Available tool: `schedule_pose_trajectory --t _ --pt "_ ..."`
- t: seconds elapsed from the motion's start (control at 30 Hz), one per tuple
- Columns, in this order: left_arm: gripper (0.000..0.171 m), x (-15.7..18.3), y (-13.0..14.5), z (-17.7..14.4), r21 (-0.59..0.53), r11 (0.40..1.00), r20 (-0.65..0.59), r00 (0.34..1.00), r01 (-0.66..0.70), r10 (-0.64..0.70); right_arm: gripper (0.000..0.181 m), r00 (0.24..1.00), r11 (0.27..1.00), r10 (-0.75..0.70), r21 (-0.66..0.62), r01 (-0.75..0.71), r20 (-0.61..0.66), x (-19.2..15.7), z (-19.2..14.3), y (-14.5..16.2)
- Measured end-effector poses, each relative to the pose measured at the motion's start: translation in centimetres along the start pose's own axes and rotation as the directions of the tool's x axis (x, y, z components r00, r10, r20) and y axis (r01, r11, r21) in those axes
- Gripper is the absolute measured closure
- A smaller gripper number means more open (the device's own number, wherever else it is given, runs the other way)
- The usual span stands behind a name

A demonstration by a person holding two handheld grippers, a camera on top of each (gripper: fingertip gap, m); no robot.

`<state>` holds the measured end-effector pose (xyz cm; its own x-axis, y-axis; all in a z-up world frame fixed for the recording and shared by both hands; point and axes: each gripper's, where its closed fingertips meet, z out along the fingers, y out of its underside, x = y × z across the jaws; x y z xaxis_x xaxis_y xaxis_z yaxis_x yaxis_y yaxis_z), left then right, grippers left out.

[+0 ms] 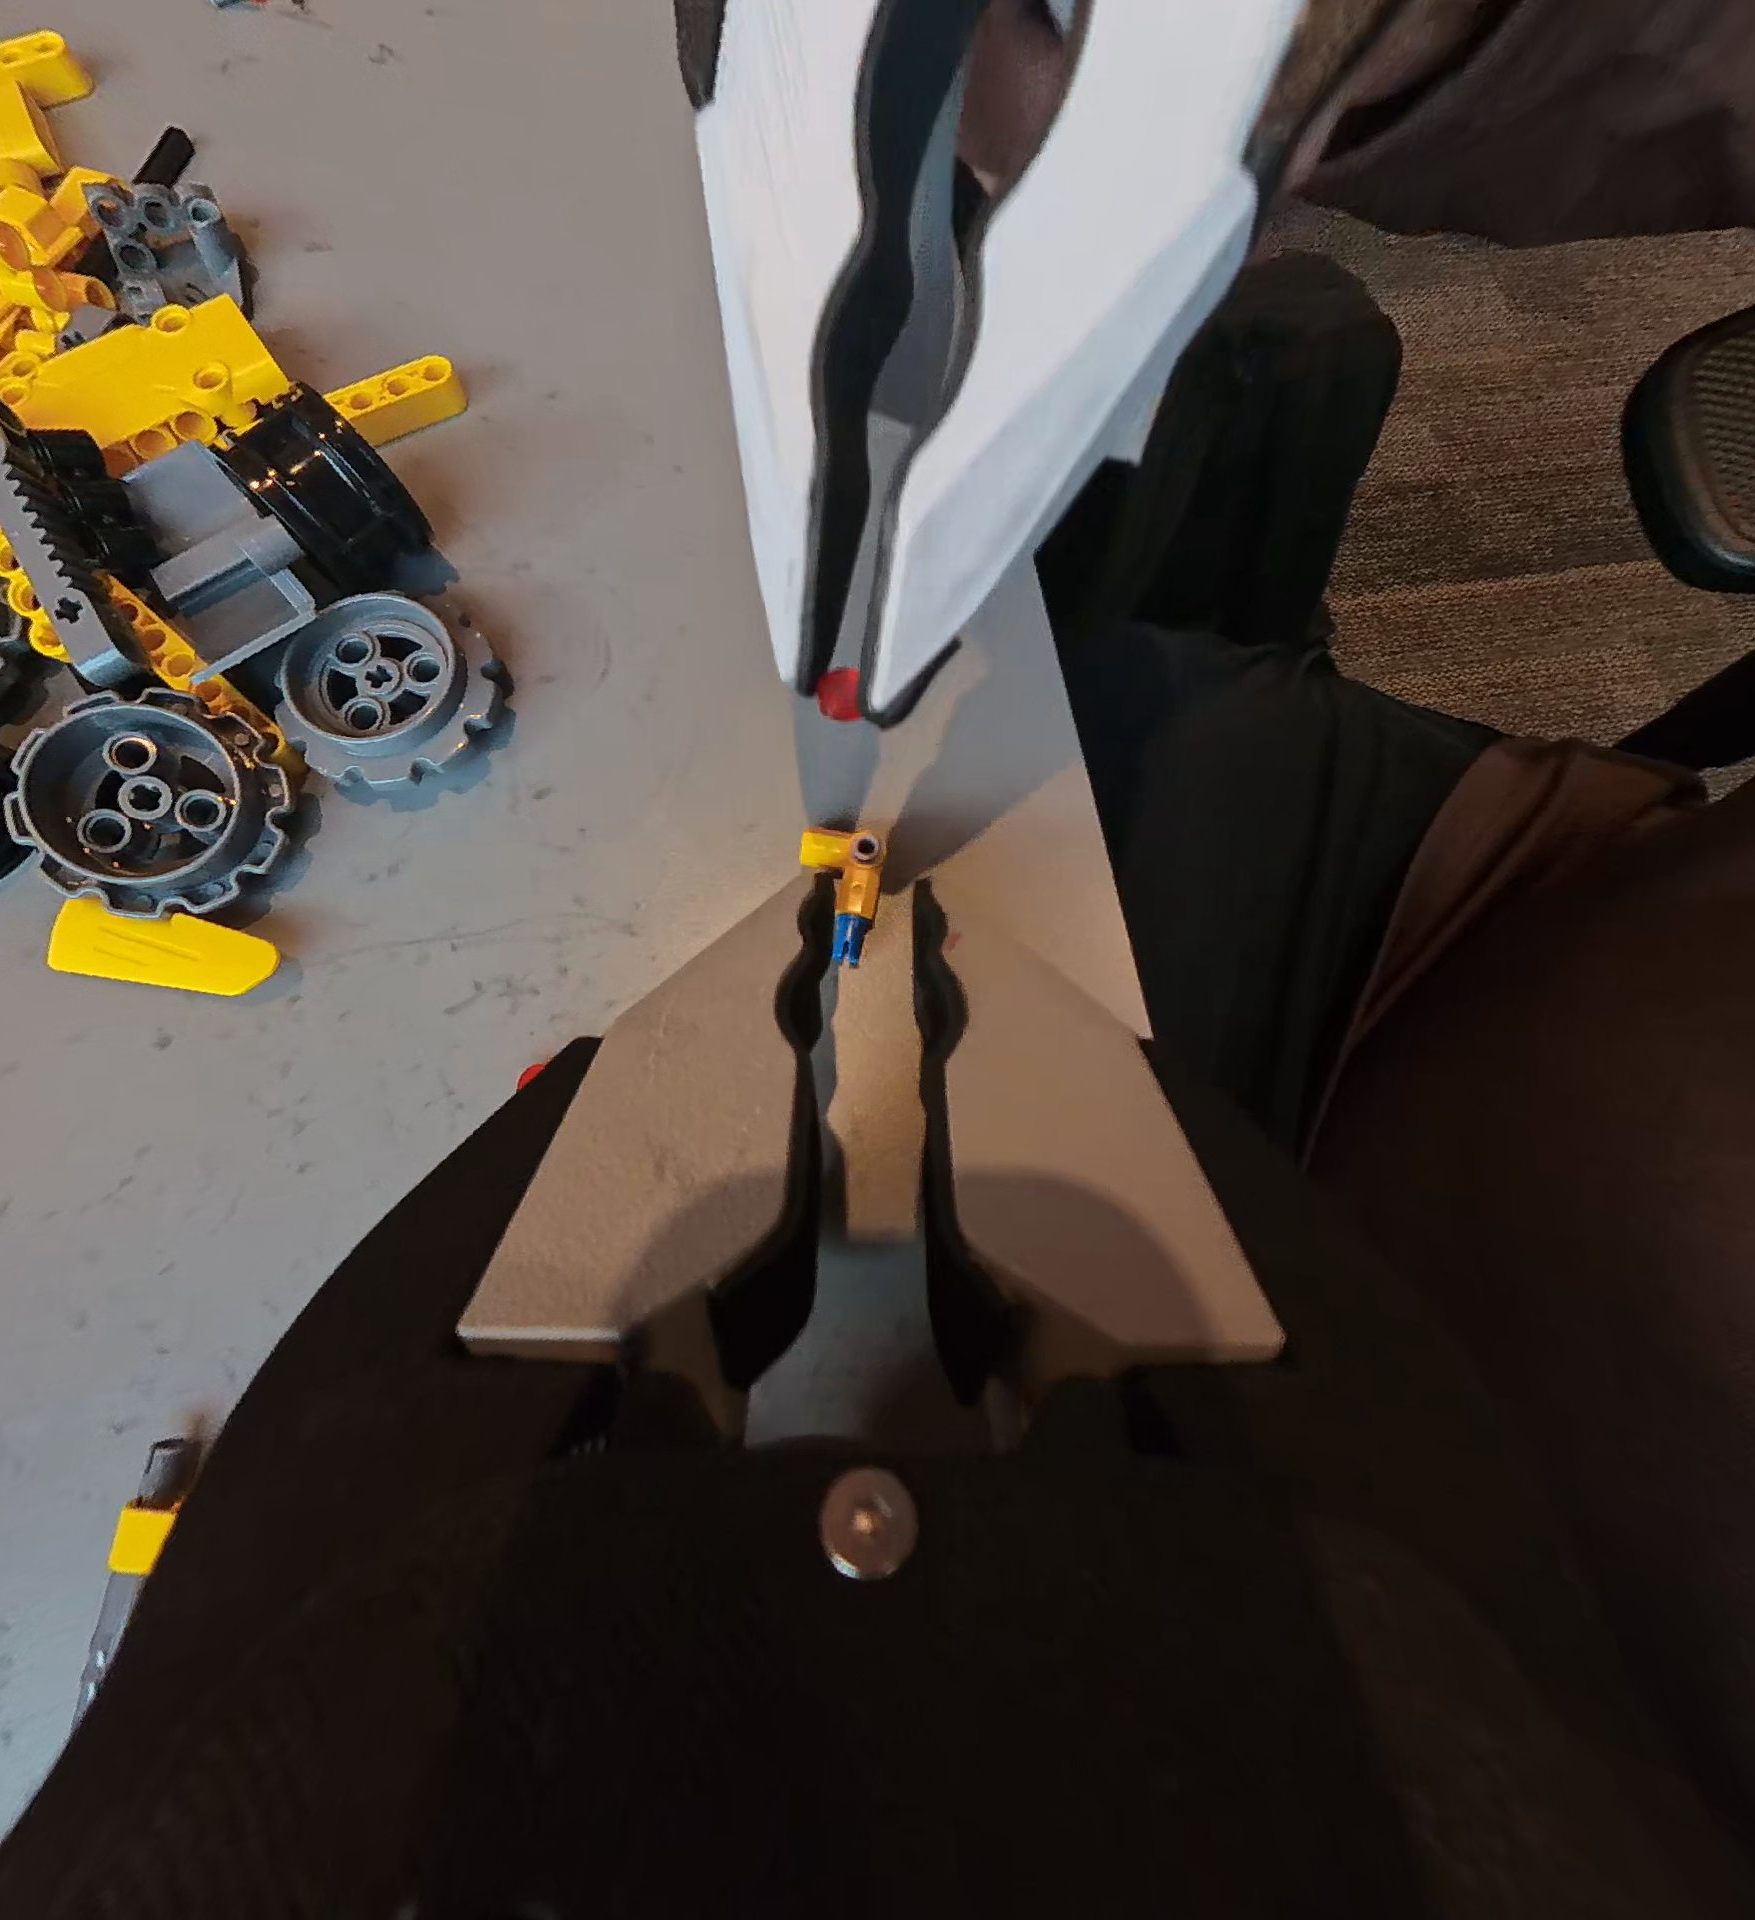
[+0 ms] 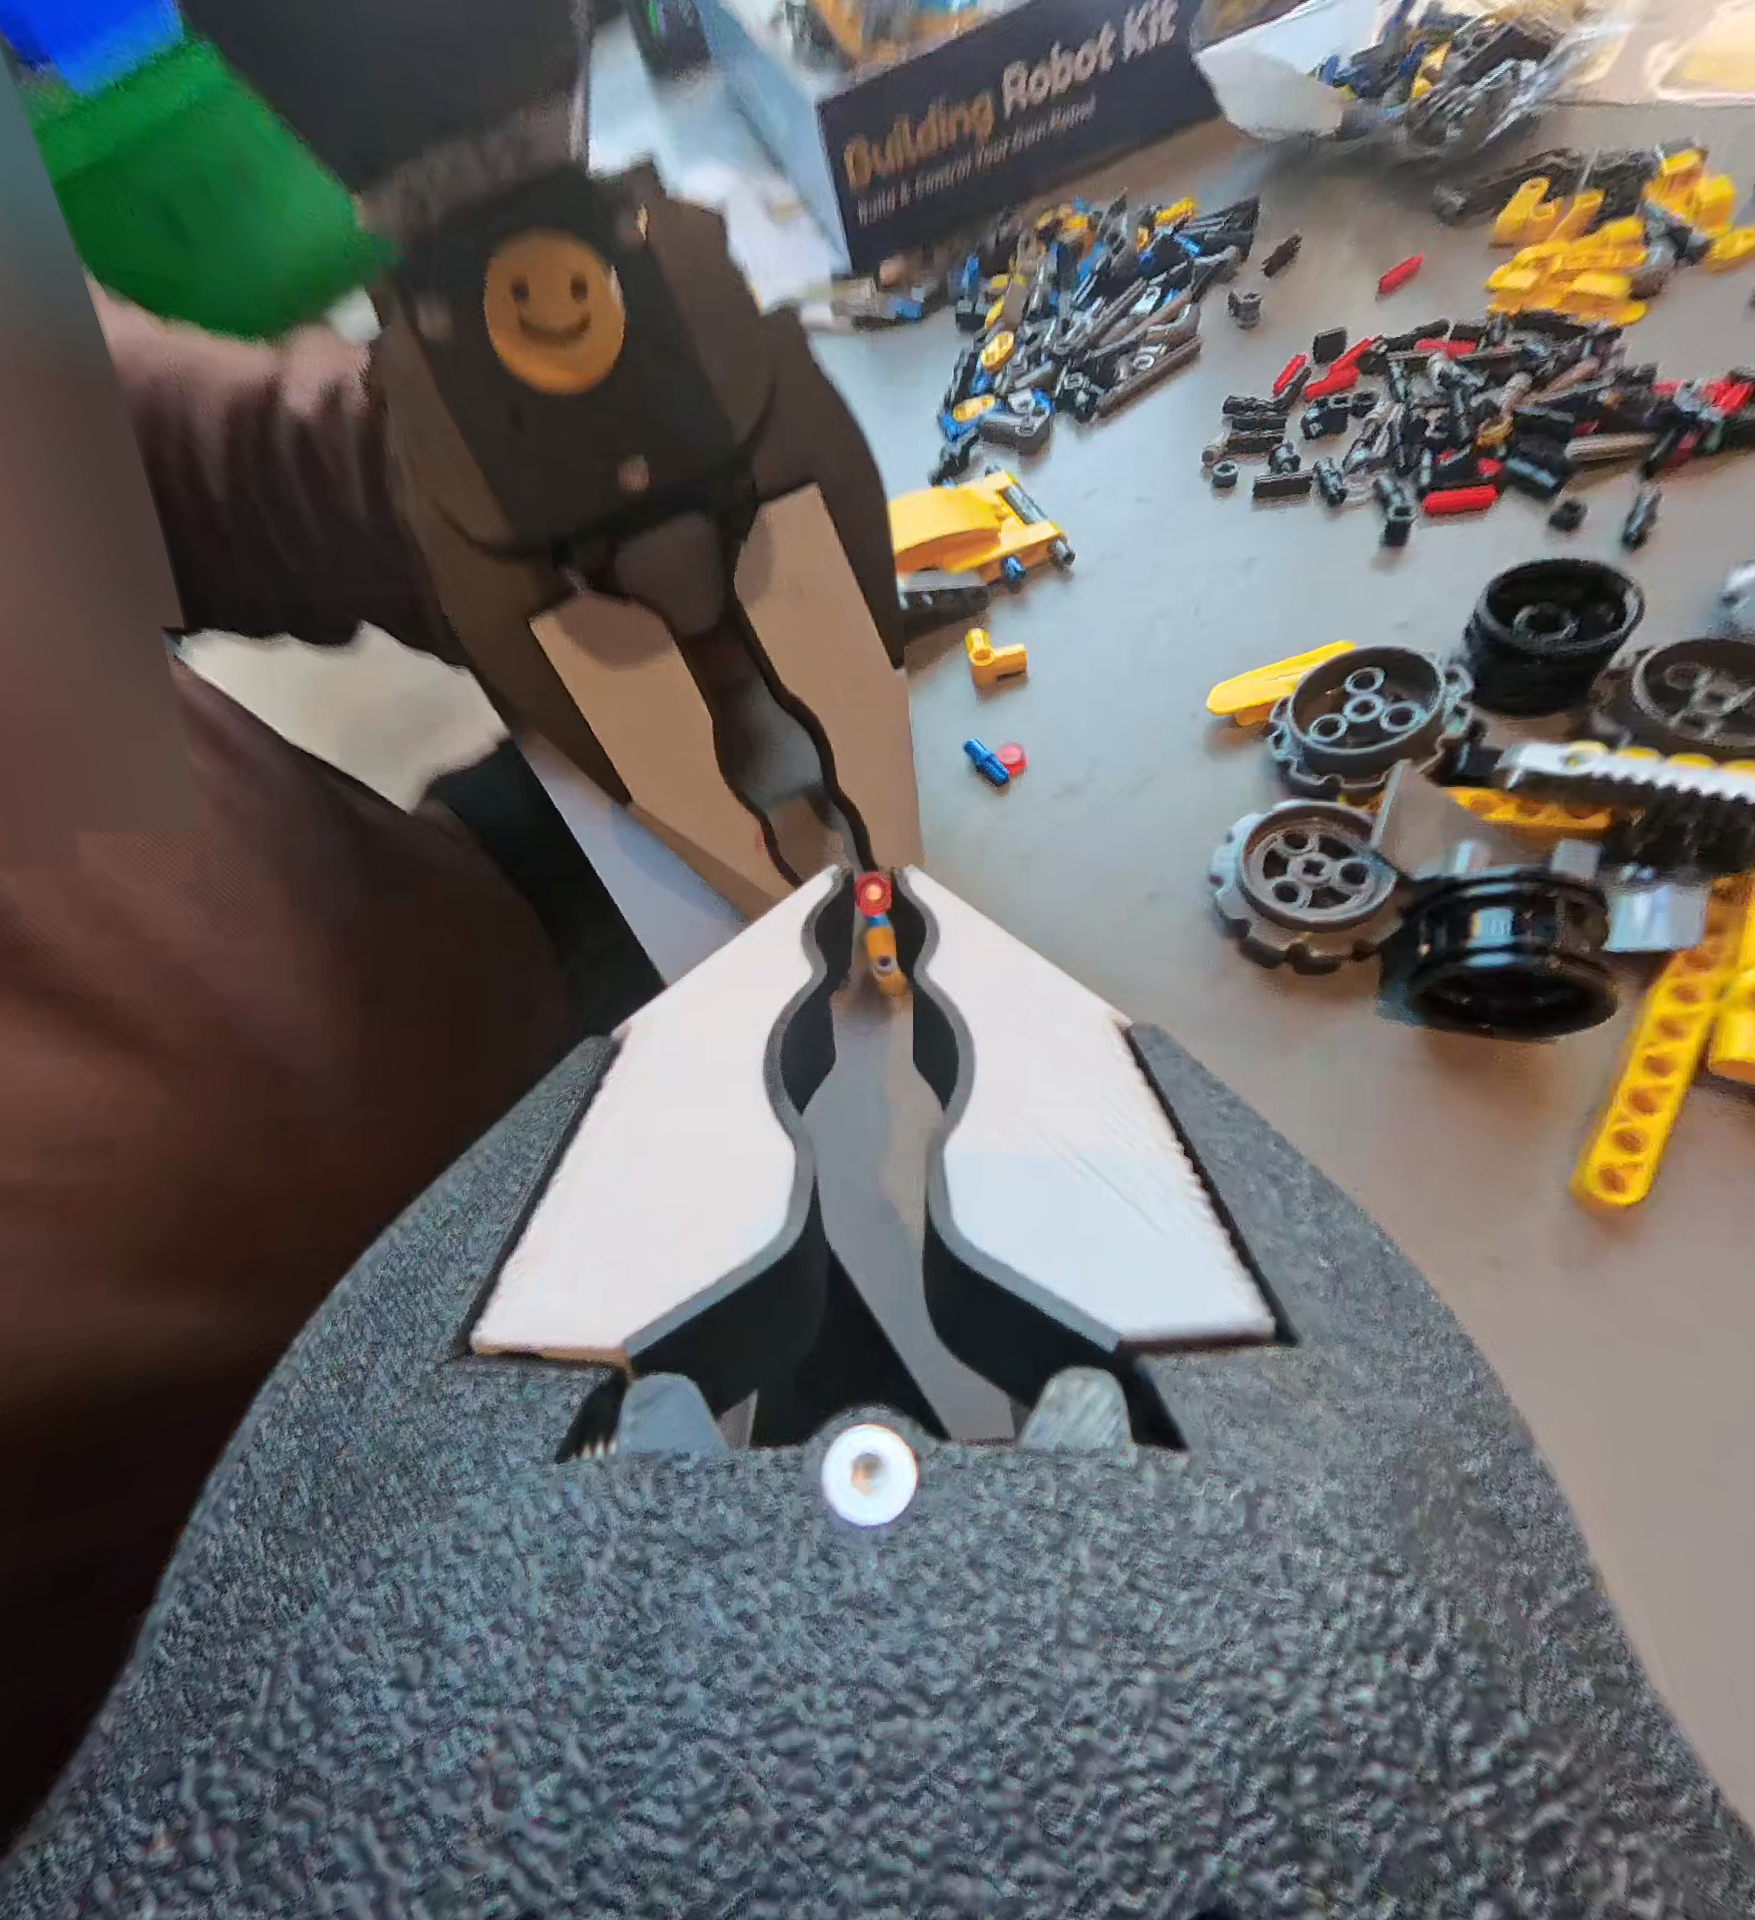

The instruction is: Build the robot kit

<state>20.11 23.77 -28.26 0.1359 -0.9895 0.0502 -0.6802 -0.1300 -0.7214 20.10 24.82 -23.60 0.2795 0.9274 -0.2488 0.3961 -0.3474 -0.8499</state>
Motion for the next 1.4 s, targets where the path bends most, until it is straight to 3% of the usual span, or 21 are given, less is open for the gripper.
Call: schedule_pose_trajectory --t 0.13,0.3,0.47,0.57,0.67,0.97,1.27,1.33,1.4 --pt "0.156 -0.1 -0.1 -0.1 0.009 1.0 0.023 1.0 -0.006 0.006 0.175 0.95 0.944 0.28 0.14 -0.298 0.138 0.2 -1.0 -1.4" --pt "0.153 -0.5 -0.8 -1.1 0.059 0.998 0.093 0.996 -0.007 0.002 0.176 0.767 0.755 0.561 0.188 -0.628 0.312 0.9 -1.9 -1.6" --pt "0.152 -1.6 -4.4 -3.4 0.215 0.973 0.241 0.97 -0.08 0.026 0.176 0.584 0.555 0.641 0.225 -0.801 0.498 1.0 -2.6 -2.7" --pt "0.152 -2.0 -6.4 -4.4 0.297 0.949 0.287 0.958 -0.105 0.016 0.176 0.538 0.507 0.64 0.225 -0.832 0.549 0.7 -2.4 -3.2" --pt "0.152 -2.0 -6.7 -4.3 0.3 0.948 0.288 0.958 -0.109 0.019 0.176 0.508 0.462 0.636 0.241 -0.854 0.58 0.7 -2.4 -3.8" --pt "0.167 -1.7 -7.4 -4.4 0.322 0.935 0.322 0.946 -0.15 0.041 0.176 0.463 0.411 0.648 0.234 -0.881 0.604 0.7 -1.8 -3.5" --pt "0.167 -1.8 -7.3 -4.5 0.324 0.931 0.342 0.939 -0.168 0.05 0.176 0.432 0.377 0.649 0.229 -0.898 0.626 0.5 -1.7 -3.8" --pt "0.167 -1.6 -7.1 -4.7 0.304 0.934 0.341 0.937 -0.187 0.077 0.176 0.448 0.398 0.647 0.229 -0.889 0.616 0.3 -1.5 -3.8" --pt "0.167 -1.4 -6.6 -4.7 0.265 0.947 0.317 0.944 -0.18 0.091 0.176 0.528 0.476 0.644 0.251 -0.843 0.553 0.1 -1.1 -3.6"
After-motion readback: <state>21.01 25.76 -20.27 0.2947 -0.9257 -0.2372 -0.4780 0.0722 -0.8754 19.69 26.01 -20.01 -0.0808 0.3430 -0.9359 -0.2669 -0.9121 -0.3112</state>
